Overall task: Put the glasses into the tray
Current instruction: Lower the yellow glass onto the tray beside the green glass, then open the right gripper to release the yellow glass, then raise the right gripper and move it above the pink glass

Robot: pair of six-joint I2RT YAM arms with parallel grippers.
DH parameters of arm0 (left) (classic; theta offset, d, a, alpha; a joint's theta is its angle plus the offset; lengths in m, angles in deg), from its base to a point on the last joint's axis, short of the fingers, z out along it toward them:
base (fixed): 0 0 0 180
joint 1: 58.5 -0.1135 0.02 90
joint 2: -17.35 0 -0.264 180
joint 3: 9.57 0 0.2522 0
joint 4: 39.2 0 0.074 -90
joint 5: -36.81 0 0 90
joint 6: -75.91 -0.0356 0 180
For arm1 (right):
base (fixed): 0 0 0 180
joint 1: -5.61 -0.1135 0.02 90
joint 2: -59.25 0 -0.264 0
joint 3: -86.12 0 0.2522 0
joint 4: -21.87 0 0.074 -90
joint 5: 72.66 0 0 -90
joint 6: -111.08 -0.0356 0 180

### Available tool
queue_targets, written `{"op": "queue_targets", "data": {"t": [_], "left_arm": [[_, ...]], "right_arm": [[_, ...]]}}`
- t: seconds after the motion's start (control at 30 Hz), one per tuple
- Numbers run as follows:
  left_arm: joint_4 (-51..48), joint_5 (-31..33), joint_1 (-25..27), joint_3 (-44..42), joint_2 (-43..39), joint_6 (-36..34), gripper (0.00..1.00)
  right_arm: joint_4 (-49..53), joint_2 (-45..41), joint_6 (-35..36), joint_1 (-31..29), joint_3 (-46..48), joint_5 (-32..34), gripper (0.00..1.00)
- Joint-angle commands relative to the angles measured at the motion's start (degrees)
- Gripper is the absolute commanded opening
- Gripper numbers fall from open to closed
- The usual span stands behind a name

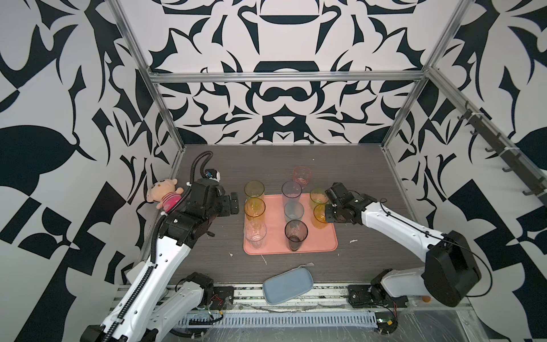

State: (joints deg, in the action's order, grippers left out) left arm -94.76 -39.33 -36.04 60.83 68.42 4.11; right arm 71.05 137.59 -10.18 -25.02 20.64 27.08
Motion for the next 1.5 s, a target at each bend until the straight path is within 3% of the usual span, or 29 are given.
{"op": "queue_targets", "data": {"t": [0.0, 0.23, 0.8, 1.03, 1.47], "left_arm": [[-0.71, -0.51, -0.06, 0.31, -0.1, 0.44, 0.99], [-0.75, -0.45, -0.04, 0.31, -0.26, 0.44, 1.0], [-0.81, -0.16, -0.05, 0.31, -0.36, 0.44, 0.99], [-0.76, 0.09, -0.09, 0.21, -0.36, 0.44, 0.99], [-0.93, 0.8, -0.01, 0.27, -0.18, 0.44, 1.0]], "right_arm": [[1.67, -2.26, 0.51, -0.26, -3.26, -2.78, 0.22], [2.17, -4.42, 0.48, -0.29, -5.81, -5.52, 0.34], [5.25, -4.2, 7.33, -0.22, -17.13, 0.69, 0.35], [1.86, 0.43, 11.42, 0.77, -22.6, 4.59, 0.34], [-4.08, 13.47, 12.77, 7.56, -32.6, 0.28, 0.34]]}}
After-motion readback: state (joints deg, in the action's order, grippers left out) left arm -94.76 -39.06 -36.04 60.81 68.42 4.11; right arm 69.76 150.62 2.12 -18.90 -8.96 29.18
